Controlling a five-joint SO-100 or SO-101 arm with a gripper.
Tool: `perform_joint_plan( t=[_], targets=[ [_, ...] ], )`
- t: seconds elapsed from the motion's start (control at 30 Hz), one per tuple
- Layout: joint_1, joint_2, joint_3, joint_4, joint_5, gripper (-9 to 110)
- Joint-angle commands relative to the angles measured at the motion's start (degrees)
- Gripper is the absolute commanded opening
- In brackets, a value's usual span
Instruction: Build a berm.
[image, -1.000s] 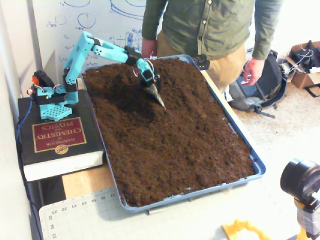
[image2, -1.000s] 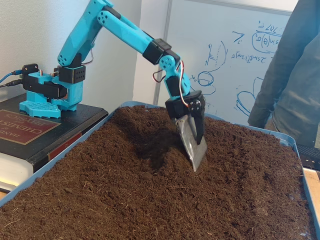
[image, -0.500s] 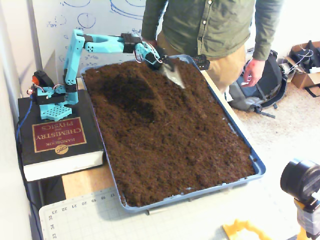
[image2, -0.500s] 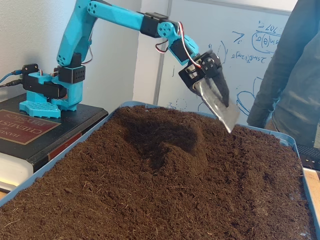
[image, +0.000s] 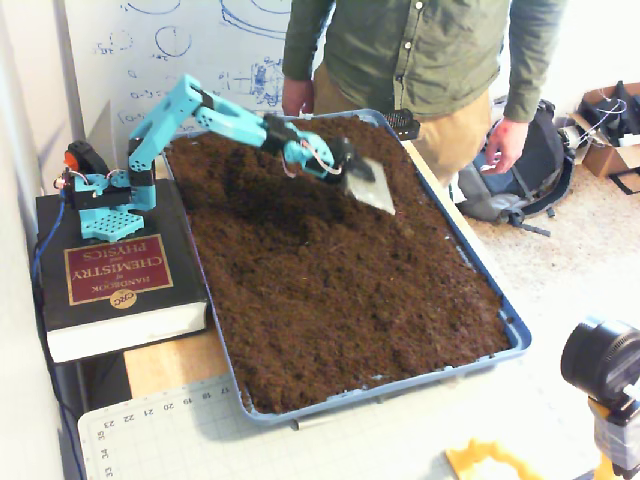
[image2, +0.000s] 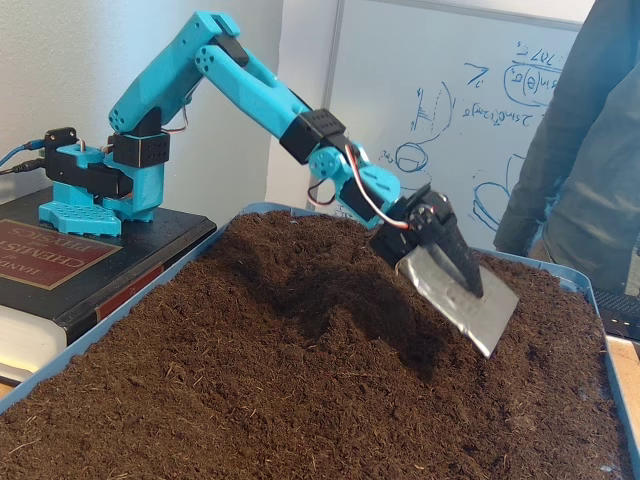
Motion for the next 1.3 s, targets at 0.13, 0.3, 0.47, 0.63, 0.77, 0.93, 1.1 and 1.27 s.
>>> perform_joint_plan(
  t=[0.13,0.3,0.47,0.63,0.77,0.93,1.1,1.27],
  targets=[
    [4.2,-0.6,-6.3,-2.5,-0.5,1],
    [4.5,-4.7,-6.2,-2.0,-0.5,1],
    [4.4,-7.9,-5.3,-1.8,-0.5,1],
    [3.5,-7.6,-2.1,1.2,-0.5,1],
    [2.1,-3.0,0.4,12.1,-0.5,1],
    [1.7,0.8,0.4,25.1,-0.5,1],
    [0.6,3.4,0.4,31.2,-0.5,1],
    [0.3,4.4,0.4,32.5,-0.4,1]
  ],
)
